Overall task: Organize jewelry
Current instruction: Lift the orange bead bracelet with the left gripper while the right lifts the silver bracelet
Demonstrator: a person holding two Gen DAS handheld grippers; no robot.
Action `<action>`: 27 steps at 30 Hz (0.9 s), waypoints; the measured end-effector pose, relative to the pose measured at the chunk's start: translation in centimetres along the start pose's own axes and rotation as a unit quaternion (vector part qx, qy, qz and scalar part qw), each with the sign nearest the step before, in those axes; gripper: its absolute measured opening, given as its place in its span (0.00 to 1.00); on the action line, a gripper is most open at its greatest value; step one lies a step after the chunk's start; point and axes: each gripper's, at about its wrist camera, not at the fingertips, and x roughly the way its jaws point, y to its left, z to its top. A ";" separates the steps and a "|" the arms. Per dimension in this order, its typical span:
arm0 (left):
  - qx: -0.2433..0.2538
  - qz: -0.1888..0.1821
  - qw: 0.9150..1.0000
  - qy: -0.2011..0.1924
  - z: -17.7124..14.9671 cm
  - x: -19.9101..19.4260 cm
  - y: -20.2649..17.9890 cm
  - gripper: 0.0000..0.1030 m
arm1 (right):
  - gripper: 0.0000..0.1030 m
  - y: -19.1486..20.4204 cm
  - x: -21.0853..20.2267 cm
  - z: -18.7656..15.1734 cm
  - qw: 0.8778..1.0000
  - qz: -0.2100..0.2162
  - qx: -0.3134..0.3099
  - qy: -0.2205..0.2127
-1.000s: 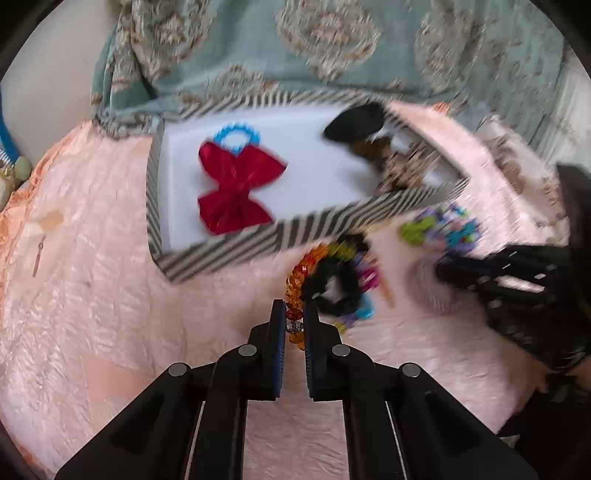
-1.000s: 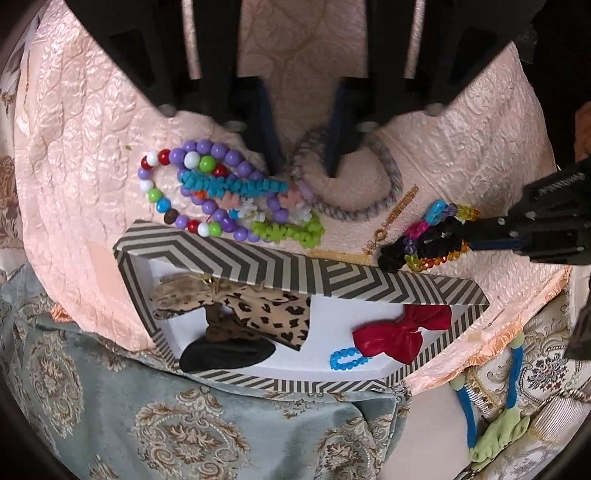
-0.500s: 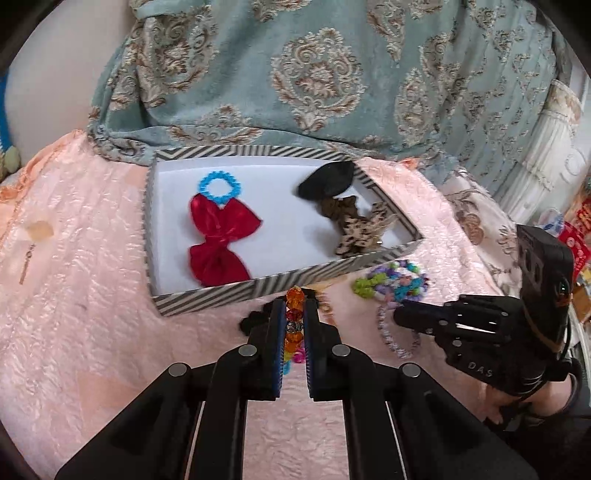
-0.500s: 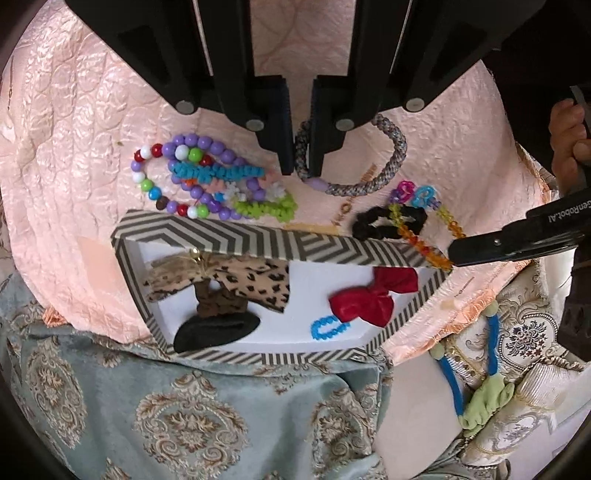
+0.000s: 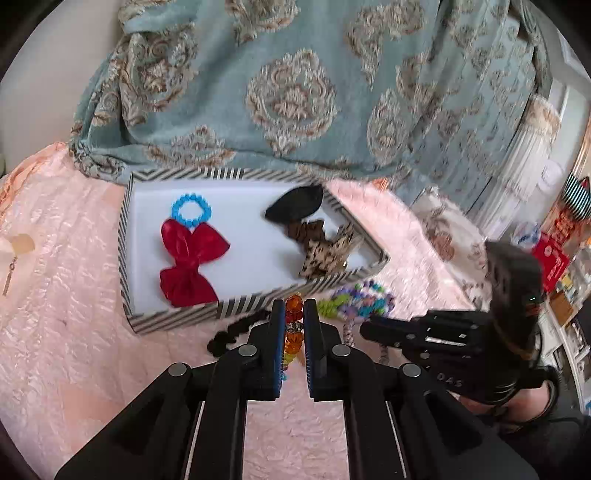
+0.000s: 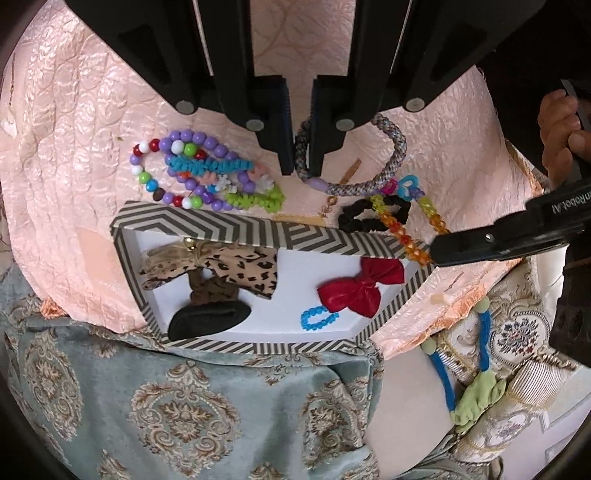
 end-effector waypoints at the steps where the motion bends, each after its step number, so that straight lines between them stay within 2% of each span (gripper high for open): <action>1: 0.000 -0.001 1.000 -0.005 0.1 -0.2 0.0 0.00 | 0.08 -0.2 0.0 0.0 1.000 -0.001 0.004 -0.001; 9: -0.005 -0.014 1.000 -0.021 0.5 -0.7 0.0 0.00 | 0.08 -0.6 0.3 0.0 1.000 -0.009 0.010 0.004; 27: 0.001 0.005 1.000 -0.015 0.2 -0.3 -0.1 0.00 | 0.08 -0.3 0.3 -0.1 1.000 -0.011 0.001 0.007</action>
